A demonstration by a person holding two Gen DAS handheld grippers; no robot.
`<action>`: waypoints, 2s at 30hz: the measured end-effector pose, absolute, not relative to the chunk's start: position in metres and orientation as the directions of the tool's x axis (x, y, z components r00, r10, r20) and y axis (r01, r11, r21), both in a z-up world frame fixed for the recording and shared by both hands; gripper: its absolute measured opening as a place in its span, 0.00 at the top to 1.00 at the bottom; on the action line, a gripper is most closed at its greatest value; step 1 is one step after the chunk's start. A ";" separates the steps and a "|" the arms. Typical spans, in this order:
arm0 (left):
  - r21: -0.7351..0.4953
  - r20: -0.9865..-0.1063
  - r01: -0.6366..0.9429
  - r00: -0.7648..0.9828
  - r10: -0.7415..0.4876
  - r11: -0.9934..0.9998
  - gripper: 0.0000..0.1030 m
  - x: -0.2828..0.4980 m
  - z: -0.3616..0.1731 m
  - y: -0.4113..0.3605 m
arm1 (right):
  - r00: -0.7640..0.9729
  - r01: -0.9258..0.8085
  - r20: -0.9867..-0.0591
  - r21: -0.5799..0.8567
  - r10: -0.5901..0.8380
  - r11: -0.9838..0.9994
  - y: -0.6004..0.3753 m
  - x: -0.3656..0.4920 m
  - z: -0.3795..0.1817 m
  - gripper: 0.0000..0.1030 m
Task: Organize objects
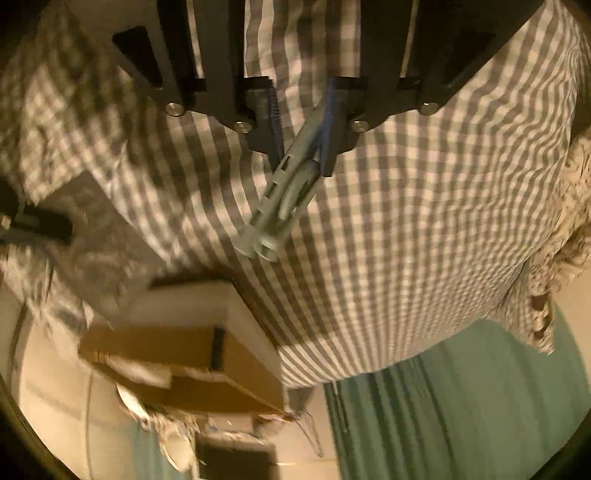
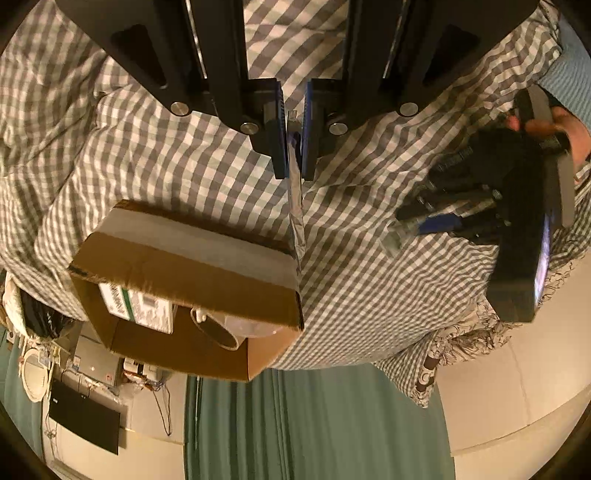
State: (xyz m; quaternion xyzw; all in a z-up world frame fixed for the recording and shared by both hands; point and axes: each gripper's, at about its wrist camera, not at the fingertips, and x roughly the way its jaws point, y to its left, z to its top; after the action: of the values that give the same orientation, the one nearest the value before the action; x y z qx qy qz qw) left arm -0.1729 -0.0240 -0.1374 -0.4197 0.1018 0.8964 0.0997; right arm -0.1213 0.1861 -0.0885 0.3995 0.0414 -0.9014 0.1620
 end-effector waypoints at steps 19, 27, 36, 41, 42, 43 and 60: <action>-0.070 -0.635 -0.354 -0.705 0.316 -0.932 0.88 -0.181 0.025 0.037 | -0.794 0.290 -0.565 -0.028 -0.224 -0.957 0.244 -0.111 0.046 0.93; -0.073 -0.651 -0.383 -0.681 0.335 -0.921 0.88 -0.263 0.025 0.102 | -0.802 0.308 -0.574 -0.157 -0.167 -0.938 0.270 -0.195 0.060 0.93; -0.108 -0.702 -0.379 -0.626 0.340 -0.919 0.88 -0.343 -0.020 0.138 | -0.790 0.392 -0.584 -0.248 -0.186 -0.886 0.283 -0.283 0.020 0.93; -0.100 -0.717 -0.373 -0.616 0.327 -0.922 0.88 -0.357 -0.042 0.142 | -0.776 0.409 -0.595 -0.218 -0.212 -0.886 0.291 -0.302 -0.005 0.93; -0.099 -0.720 -0.372 -0.613 0.325 -0.923 0.87 -0.359 -0.044 0.142 | -0.775 0.404 -0.593 -0.201 -0.217 -0.892 0.293 -0.304 -0.008 0.93; -0.094 -0.724 -0.370 -0.612 0.319 -0.924 0.85 -0.360 -0.047 0.142 | -0.776 0.393 -0.593 -0.188 -0.215 -0.900 0.295 -0.306 -0.011 0.93; -0.038 -0.589 -0.270 -0.772 0.240 -0.962 0.11 -0.273 0.064 0.095 | -0.852 0.226 -0.508 -0.137 -0.128 -0.964 0.297 -0.215 0.102 0.30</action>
State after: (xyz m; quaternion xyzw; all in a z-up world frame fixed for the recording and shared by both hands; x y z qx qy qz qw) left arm -0.2728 0.0949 0.0644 -0.3094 0.0241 0.9410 0.1353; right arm -0.2154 0.2966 0.1018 0.2561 0.0960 -0.9574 0.0924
